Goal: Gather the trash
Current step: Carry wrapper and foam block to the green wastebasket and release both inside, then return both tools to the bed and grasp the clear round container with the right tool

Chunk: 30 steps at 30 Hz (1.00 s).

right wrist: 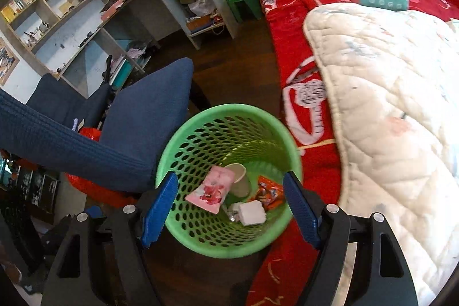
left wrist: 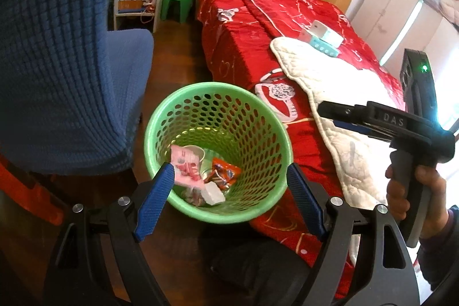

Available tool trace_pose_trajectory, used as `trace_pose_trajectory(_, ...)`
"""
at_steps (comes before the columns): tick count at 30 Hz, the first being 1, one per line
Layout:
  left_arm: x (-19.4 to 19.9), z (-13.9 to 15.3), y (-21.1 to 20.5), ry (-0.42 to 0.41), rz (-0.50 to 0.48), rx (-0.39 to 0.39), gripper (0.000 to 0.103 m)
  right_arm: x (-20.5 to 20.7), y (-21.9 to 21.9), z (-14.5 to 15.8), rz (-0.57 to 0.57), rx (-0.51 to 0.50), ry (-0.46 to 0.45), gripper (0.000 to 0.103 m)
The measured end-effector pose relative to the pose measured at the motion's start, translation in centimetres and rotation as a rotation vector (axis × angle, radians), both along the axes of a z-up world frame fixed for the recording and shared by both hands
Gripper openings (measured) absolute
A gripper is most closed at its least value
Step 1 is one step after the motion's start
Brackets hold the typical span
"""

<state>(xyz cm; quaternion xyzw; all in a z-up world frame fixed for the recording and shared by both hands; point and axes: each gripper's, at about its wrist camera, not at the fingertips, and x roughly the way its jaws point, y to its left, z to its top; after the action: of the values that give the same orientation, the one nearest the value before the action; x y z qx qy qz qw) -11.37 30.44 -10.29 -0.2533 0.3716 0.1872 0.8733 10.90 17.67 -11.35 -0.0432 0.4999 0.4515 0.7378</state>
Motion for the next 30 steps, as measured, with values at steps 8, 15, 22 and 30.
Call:
trace_pose_trajectory(8,2.2,0.4,-2.0,0.001,-0.060,0.010,0.079,1.9,-5.6,1.3,-0.080,-0.013,-0.061,0.074)
trace_pose_trajectory(15,4.6,0.9,-4.5,0.003,-0.132,0.022,0.079,4.7,-12.2,2.3,-0.186,-0.031,-0.101,0.074)
trace_pose_trajectory(22,7.5,1.3,-7.1,0.004,-0.202,0.022,0.079,6.8,-20.2,3.9,-0.327,-0.059,-0.190,0.077)
trace_pose_trajectory(30,10.6,1.6,-10.6,0.009,-0.291,0.034,0.079,9.0,-28.6,4.3,-0.477,-0.139,-0.277,0.080)
